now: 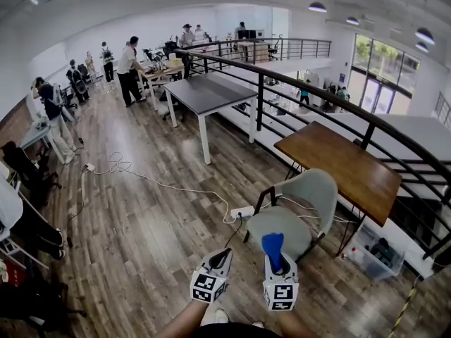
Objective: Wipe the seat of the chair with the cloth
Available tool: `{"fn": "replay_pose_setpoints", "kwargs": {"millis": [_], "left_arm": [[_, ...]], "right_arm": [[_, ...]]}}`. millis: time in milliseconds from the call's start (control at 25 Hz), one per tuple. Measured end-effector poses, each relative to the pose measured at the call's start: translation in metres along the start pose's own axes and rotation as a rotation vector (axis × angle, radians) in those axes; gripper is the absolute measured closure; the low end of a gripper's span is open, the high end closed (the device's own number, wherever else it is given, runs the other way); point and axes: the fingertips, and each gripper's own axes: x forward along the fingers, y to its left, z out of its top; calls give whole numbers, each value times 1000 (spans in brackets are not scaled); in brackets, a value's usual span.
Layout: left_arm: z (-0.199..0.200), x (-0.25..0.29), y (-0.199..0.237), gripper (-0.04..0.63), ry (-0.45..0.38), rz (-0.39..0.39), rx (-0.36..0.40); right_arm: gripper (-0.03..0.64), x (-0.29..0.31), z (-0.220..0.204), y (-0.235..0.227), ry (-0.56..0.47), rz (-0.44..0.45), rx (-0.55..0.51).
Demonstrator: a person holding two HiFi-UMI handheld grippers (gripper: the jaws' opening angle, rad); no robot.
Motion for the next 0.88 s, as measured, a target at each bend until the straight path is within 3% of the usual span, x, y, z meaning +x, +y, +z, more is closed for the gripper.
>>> {"fn": "replay_pose_setpoints", "kwargs": {"millis": [400, 680, 880], "left_arm": [[1, 13, 41, 594, -6, -51, 3], [-1, 27, 74, 594, -32, -79, -108], [0, 35, 81, 594, -30, -97, -106]], "right_arm": [[486, 40, 7, 22, 6, -38, -15], [486, 57, 0, 29, 39, -88, 1], [486, 60, -4, 33, 66, -98, 2]]}}
